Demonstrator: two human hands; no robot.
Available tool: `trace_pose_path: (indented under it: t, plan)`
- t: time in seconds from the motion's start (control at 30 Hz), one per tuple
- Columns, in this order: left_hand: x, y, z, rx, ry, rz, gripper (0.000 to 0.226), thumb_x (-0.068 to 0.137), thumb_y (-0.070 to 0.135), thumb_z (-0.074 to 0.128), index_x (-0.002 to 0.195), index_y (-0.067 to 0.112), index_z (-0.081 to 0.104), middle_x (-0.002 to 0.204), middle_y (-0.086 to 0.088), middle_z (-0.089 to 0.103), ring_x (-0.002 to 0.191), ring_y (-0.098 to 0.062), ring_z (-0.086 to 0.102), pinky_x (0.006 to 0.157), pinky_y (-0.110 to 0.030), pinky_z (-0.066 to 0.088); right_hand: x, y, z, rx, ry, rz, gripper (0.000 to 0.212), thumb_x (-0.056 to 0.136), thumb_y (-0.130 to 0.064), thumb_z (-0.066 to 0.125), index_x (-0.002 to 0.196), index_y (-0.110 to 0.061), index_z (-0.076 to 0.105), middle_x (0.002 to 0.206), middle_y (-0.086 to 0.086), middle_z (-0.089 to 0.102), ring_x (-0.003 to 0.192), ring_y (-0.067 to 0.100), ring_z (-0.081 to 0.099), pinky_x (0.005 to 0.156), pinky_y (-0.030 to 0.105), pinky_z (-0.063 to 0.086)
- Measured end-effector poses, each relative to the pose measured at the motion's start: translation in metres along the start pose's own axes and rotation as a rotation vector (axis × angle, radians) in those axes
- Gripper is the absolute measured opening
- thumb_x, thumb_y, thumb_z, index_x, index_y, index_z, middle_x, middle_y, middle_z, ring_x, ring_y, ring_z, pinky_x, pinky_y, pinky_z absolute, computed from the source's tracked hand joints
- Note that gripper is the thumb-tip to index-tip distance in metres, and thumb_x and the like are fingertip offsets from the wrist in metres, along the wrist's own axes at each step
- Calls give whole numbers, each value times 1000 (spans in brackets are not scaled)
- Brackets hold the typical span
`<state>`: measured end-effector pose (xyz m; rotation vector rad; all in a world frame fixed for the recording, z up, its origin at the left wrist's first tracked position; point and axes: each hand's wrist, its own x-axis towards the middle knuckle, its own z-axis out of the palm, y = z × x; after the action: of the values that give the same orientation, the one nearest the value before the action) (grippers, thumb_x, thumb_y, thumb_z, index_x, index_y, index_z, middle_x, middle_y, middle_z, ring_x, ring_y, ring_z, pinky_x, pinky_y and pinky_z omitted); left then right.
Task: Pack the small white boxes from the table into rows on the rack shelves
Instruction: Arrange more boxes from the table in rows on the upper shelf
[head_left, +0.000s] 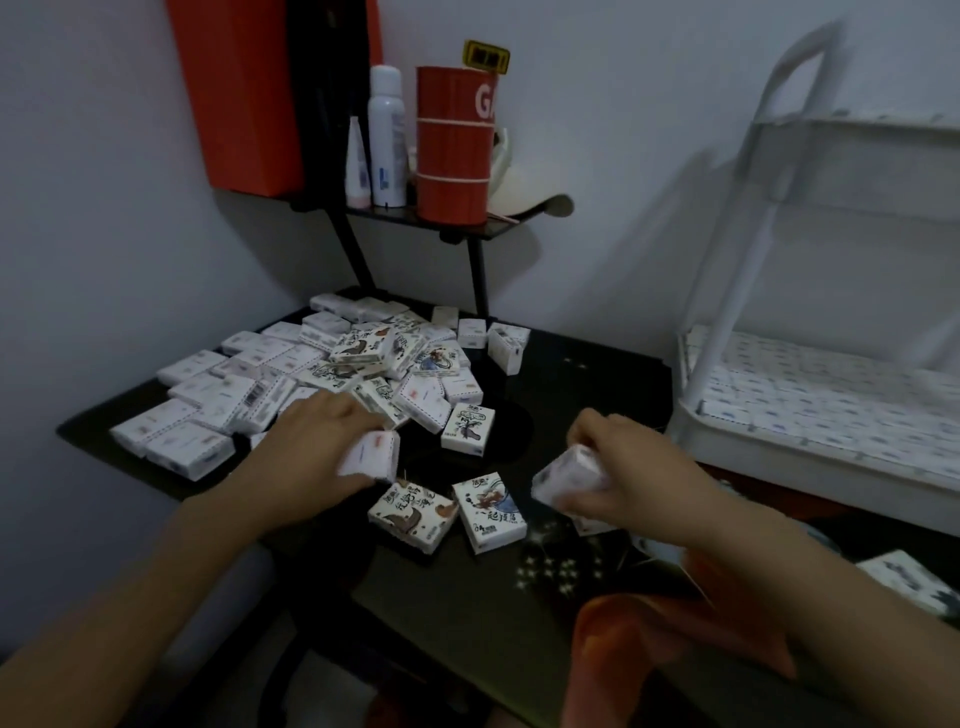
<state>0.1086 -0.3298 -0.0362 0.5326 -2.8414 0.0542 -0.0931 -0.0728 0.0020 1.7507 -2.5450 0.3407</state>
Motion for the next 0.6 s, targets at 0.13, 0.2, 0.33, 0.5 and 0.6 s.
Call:
trace_pose_path:
  t: [0.13, 0.2, 0.33, 0.5, 0.6]
  plan:
    - [20, 36, -19, -290, 124, 33, 61, 70, 52, 78, 122, 34, 52, 120, 12, 48, 115, -8, 42, 90, -29, 40, -14, 11, -20, 304, 42, 78, 46, 80, -49, 70, 121, -48, 48, 82, -7, 67, 66, 3, 62, 60, 23, 53]
    - [34, 67, -29, -420, 127, 56, 58, 67, 52, 80, 114, 37, 49, 116, 18, 53, 107, 1, 48, 84, -21, 42, -21, 20, -32, 403, 115, 130, 34, 80, -44, 72, 112, -44, 61, 85, -10, 68, 66, 0, 63, 60, 24, 54]
    - [71, 134, -47, -690, 146, 120, 53, 63, 49, 83, 103, 39, 49, 93, 22, 60, 87, 8, 58, 67, -14, 48, -43, 44, -58, 704, 258, 310, 21, 80, -34, 76, 100, -40, 72, 93, -10, 71, 74, 7, 68, 60, 24, 56]
    - [115, 207, -77, -960, 85, 307, 43, 71, 49, 79, 108, 46, 57, 100, 16, 65, 82, -1, 65, 64, -31, 59, -82, 78, -99, 1081, 340, 468, 17, 85, -19, 70, 99, -26, 76, 96, 4, 74, 77, 15, 71, 59, 23, 55]
    - [136, 246, -98, -1184, 26, 387, 33, 78, 39, 77, 105, 49, 60, 102, 14, 66, 79, -15, 70, 57, -33, 59, -103, 97, -123, 1124, 390, 536, 19, 90, -17, 64, 105, -21, 74, 97, 4, 74, 75, 11, 67, 59, 23, 54]
